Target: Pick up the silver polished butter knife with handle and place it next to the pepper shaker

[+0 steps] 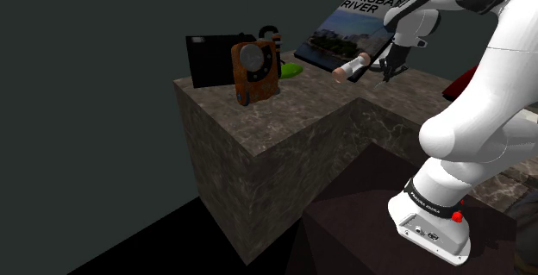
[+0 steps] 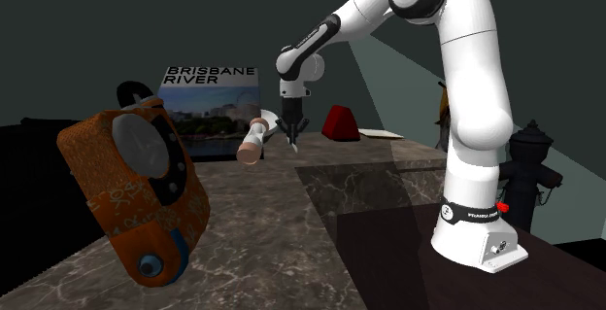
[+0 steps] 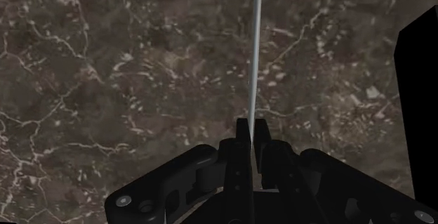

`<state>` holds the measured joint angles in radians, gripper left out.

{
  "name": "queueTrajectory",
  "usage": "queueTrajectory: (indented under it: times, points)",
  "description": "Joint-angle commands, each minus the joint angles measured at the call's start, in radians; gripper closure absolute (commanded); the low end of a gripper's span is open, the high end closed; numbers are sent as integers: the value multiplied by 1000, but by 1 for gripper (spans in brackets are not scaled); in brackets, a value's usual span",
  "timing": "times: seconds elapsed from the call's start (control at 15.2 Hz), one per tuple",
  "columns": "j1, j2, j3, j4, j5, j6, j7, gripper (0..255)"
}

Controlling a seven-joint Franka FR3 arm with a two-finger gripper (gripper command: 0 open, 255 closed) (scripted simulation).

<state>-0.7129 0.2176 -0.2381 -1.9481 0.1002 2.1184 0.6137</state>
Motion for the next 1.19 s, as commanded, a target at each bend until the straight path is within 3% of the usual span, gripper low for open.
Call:
queueTrajectory:
  times: [0.0,0.07,0.4,0.66,1.12]
  points:
    - [0,0,0,0,0,0,0,255]
    - [0,0,0,0,0,0,0,0]
    - [0,0,0,0,0,0,0,0]
    - [0,-44,-5,75,-17,-117,11,0]
    - [0,-44,-5,75,-17,-117,11,0]
